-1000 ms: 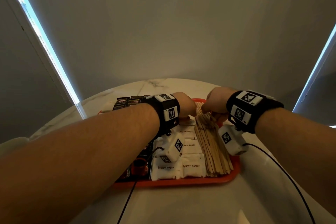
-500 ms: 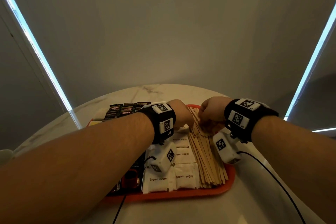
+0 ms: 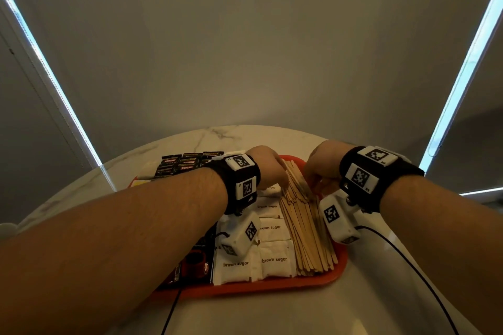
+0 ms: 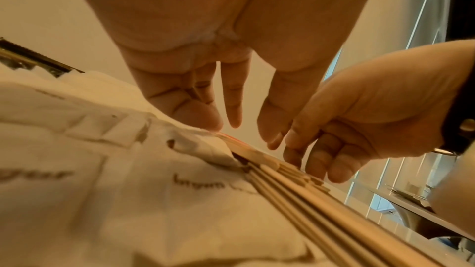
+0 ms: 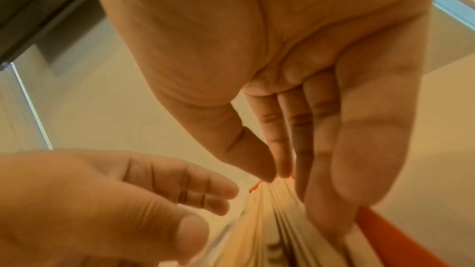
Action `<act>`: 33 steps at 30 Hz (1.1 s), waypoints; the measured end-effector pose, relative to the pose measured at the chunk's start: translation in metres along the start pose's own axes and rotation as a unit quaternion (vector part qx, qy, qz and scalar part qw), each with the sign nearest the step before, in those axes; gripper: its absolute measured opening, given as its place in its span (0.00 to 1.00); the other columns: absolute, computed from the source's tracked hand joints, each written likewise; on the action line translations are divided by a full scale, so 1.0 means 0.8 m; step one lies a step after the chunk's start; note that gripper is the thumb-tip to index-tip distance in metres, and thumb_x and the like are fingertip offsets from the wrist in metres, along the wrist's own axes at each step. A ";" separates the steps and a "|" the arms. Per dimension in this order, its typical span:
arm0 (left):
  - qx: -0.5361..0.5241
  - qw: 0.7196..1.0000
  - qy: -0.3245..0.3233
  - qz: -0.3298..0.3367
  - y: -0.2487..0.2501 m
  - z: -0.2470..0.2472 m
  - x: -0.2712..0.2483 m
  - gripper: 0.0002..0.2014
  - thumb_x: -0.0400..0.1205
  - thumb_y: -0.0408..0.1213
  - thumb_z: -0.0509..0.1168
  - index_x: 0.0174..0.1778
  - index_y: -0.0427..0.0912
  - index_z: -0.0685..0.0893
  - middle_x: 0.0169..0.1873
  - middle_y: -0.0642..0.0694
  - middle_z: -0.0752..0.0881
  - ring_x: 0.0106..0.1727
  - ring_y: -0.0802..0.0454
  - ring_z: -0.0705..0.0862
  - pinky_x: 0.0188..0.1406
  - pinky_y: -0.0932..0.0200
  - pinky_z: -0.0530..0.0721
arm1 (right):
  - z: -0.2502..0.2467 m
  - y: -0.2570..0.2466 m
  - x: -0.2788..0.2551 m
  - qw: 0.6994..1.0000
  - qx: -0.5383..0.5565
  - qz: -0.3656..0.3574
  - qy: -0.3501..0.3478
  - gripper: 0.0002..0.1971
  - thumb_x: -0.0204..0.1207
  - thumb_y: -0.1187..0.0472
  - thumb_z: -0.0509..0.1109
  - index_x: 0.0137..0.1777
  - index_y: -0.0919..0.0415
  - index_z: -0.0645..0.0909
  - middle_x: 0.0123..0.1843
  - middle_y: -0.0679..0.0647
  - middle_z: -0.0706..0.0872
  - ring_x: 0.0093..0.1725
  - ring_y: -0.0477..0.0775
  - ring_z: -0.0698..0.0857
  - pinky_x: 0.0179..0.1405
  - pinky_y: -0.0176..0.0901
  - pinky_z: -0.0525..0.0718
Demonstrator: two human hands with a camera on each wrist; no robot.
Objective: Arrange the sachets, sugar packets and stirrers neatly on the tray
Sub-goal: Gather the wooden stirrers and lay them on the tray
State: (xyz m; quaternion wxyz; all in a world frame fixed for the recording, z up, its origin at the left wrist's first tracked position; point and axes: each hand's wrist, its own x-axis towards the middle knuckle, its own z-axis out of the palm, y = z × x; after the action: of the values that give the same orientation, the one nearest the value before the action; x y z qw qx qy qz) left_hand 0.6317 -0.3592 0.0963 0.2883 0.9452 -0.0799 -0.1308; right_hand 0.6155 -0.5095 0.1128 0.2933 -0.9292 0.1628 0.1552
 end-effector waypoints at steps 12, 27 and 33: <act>-0.028 1.000 0.012 0.005 0.004 0.008 -0.038 0.06 0.79 0.29 0.76 0.51 0.40 0.90 0.45 0.41 0.94 0.46 0.46 0.95 0.50 0.46 0.95 | 0.009 0.023 -0.023 1.000 0.011 0.009 0.026 0.08 0.76 0.63 0.77 0.53 0.64 0.89 0.46 0.59 0.94 0.46 0.56 0.94 0.54 0.53 0.93; -0.039 0.993 0.080 0.077 -0.040 -0.014 -0.167 0.03 0.80 0.34 0.74 0.44 0.47 0.90 0.41 0.49 0.92 0.43 0.53 0.92 0.47 0.51 0.94 | 0.034 0.081 -0.083 0.995 0.095 0.012 0.034 0.08 0.75 0.66 0.77 0.52 0.67 0.92 0.49 0.65 0.94 0.44 0.60 0.93 0.55 0.60 0.92; 0.043 0.992 0.100 0.060 -0.091 -0.010 -0.236 0.05 0.78 0.37 0.77 0.43 0.53 0.89 0.41 0.56 0.89 0.43 0.61 0.87 0.39 0.64 0.85 | 0.049 0.081 -0.109 0.993 0.109 0.008 0.051 0.05 0.75 0.68 0.78 0.50 0.68 0.90 0.40 0.63 0.93 0.40 0.60 0.94 0.47 0.57 0.94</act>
State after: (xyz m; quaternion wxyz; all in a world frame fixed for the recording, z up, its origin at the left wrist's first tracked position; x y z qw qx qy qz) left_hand 0.4594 -0.2526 0.0992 0.2615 0.9585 -0.1128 -0.0149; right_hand 0.5044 -0.5179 0.0840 0.3833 -0.8969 0.2009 0.0913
